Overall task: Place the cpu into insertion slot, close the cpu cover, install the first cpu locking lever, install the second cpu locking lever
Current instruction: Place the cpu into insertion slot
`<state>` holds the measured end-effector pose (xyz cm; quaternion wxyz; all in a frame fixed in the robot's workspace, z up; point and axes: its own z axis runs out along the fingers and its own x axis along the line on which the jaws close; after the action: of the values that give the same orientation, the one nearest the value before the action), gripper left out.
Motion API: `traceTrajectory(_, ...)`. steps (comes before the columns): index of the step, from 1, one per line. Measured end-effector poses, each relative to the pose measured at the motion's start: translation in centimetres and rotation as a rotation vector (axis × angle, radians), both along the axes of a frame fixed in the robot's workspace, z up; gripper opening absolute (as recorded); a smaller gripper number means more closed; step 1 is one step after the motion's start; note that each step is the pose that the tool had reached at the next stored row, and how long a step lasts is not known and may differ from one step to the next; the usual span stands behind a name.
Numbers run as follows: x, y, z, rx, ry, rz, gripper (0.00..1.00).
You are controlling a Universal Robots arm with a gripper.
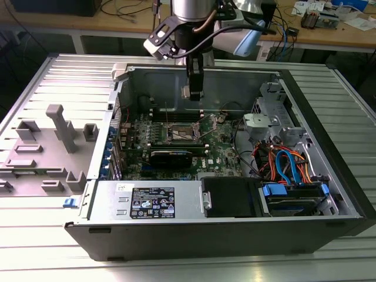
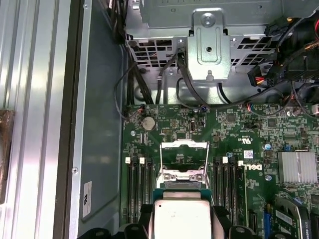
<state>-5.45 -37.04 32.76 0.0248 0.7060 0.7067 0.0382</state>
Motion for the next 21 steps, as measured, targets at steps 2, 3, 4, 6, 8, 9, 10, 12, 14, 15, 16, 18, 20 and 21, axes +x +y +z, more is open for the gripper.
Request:
traceTrajectory(2, 0.0, 0.00, -0.25, -0.0002, 0.0001, -0.001, 0.54)
traceTrajectory(3, 0.0, 0.00, -0.54, -0.0001, 0.0002, -0.001, 0.54)
traceTrajectory(4, -0.1, 0.00, -0.90, 0.0002, 0.0003, 0.000, 0.54)
traceTrajectory(6, -0.4, -0.01, -1.59, 0.0010, 0.0006, 0.001, 0.54)
traceTrajectory(8, -0.5, -0.01, -1.77, 0.0015, 0.0015, 0.001, 0.54)
traceTrajectory(9, -0.5, -0.01, -1.81, 0.0015, 0.0019, 0.001, 0.54)
traceTrajectory(10, -0.5, -0.01, -1.81, 0.0014, 0.0020, 0.001, 0.54)
traceTrajectory(12, -0.5, -0.01, -1.83, 0.0016, 0.0018, 0.001, 0.54)
traceTrajectory(14, -0.5, -0.01, -1.95, 0.0017, 0.0018, 0.001, 0.54)
traceTrajectory(15, -0.5, -0.01, -2.05, 0.0017, 0.0018, 0.001, 0.54)
traceTrajectory(16, -0.5, -0.01, -2.06, 0.0017, 0.0018, 0.001, 0.54)
traceTrajectory(18, -0.5, -0.01, -2.06, 0.0016, 0.0018, 0.001, 0.54)
traceTrajectory(20, -0.5, -0.01, -2.07, 0.0017, 0.0018, 0.001, 0.54)
traceTrajectory(21, -0.5, -0.01, -2.07, 0.0017, 0.0018, 0.001, 0.54)
